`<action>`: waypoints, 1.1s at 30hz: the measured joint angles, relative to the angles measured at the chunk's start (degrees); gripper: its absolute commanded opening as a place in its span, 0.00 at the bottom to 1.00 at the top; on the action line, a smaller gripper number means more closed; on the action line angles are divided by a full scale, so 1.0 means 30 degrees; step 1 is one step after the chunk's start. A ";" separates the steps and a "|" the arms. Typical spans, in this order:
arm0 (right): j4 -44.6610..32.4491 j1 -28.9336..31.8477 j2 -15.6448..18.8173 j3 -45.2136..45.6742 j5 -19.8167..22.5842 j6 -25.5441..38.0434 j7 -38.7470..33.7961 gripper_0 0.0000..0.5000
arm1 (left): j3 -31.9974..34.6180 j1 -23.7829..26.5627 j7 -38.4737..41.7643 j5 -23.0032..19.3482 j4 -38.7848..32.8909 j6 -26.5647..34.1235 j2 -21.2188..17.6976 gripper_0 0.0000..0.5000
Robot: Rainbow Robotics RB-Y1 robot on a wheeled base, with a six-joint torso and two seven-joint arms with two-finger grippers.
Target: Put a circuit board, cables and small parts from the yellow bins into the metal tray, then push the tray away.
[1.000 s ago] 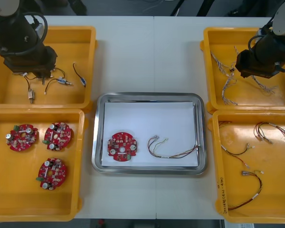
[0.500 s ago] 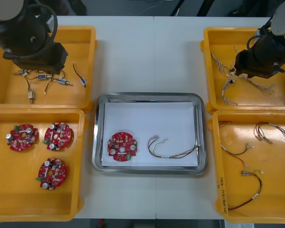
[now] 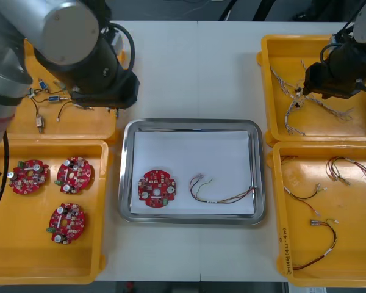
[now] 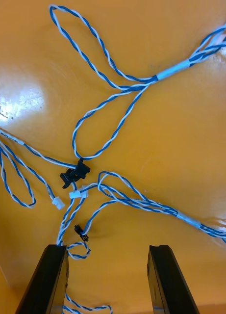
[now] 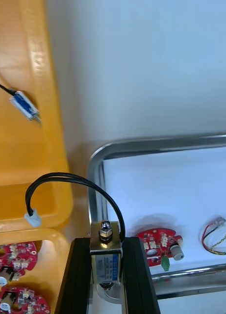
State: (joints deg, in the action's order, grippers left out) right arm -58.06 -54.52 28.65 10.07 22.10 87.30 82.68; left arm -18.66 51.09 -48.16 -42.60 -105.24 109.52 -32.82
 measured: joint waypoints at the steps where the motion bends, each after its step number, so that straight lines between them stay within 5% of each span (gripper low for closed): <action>1: 0.0000 -0.0001 0.0068 0.0000 0.0058 0.0004 0.0660 0.94 | -0.0263 0.0000 0.0006 0.0046 -0.0094 0.0000 0.0140 0.00; 7: 0.0000 -0.0013 0.0625 -0.0004 0.0412 0.0216 0.3217 0.93 | -0.2083 -0.0002 0.1216 0.0482 -0.0218 -0.0168 0.0841 0.00; 15: 0.0000 -0.0023 0.1478 -0.0145 0.0807 0.0217 0.6070 0.93 | -0.5085 -0.0628 0.5733 0.1726 -0.0231 -0.2871 0.0957 0.00; 27: 0.0000 -0.0026 0.1802 -0.0597 0.0858 -0.0015 1.0465 1.00 | -0.7199 -0.1145 0.5765 0.1738 0.0279 -0.4909 0.0957 0.00; 33: 0.0002 0.0044 0.1847 -0.1105 0.1257 -0.1015 1.0567 1.00 | -0.7645 -0.1145 0.5765 0.1771 0.2067 -0.6605 0.0957 0.00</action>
State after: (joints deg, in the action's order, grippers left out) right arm -58.06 -54.39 34.19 6.75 25.87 84.25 114.38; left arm -41.59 47.65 -30.87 -37.29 -99.04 89.71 -29.95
